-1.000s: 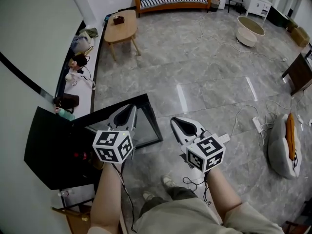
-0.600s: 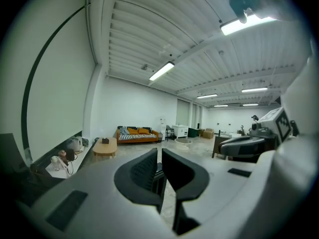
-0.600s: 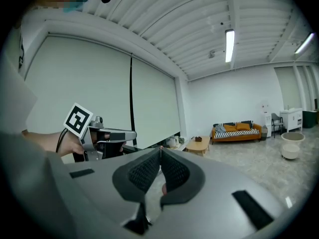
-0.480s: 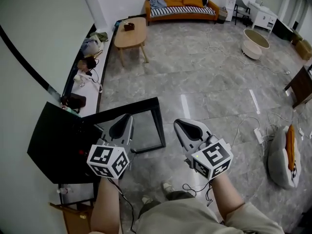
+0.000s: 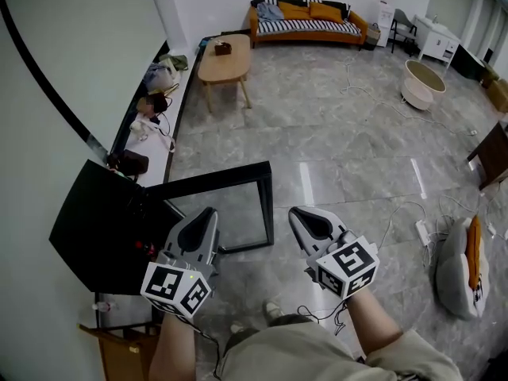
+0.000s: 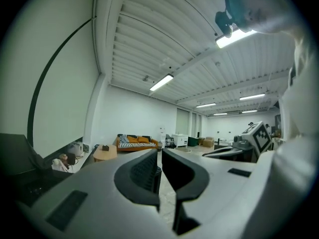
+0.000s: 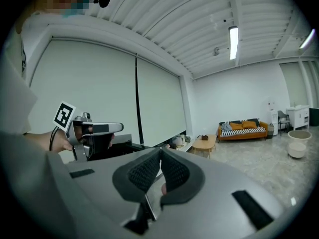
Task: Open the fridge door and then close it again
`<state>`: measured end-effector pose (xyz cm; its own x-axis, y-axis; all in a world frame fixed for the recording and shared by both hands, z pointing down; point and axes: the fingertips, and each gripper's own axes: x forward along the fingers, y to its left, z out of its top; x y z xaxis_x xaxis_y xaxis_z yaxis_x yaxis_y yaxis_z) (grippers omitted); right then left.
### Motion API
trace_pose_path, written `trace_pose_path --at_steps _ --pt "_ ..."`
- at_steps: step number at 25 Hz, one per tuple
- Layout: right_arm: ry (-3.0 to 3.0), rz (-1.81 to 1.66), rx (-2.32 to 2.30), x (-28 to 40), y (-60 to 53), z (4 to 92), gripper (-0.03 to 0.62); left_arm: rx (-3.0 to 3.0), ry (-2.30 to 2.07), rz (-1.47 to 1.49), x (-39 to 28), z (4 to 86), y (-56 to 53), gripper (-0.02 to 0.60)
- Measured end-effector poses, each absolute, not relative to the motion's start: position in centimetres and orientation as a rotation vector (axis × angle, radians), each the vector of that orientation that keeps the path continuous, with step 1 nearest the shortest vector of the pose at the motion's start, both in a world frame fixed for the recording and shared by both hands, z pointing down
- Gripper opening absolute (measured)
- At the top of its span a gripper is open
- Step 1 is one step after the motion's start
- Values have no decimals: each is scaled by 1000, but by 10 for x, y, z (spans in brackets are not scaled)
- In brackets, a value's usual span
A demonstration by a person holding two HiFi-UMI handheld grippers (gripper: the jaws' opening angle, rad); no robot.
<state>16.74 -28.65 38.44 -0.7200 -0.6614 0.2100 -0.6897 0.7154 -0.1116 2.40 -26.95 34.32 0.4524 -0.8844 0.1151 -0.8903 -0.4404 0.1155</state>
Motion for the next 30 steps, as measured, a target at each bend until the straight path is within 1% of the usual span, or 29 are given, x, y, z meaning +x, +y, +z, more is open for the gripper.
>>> trace_pose_path --at_steps 7,12,19,20,22,25,30 --pt "-2739 381 1023 158 -263 407 -3 2504 -1581 81 11 357 -242 29" --pt "-2714 355 1003 155 -260 418 -3 2468 -1597 102 2 370 -226 29" --pt "-2771 366 983 155 -265 411 -2 2444 -1625 123 -5 375 -222 29" --pt "-2785 368 960 154 -266 409 12 2443 -1628 123 -5 375 -221 29" --pt "-2819 373 901 152 -269 405 106 2444 -1630 126 -5 375 -220 29" --pt "-2858 316 817 150 -281 395 222 2441 -1643 129 -7 374 -218 29" --pt "-2884 189 730 146 -313 385 288 2431 -1675 117 -15 373 -217 29"
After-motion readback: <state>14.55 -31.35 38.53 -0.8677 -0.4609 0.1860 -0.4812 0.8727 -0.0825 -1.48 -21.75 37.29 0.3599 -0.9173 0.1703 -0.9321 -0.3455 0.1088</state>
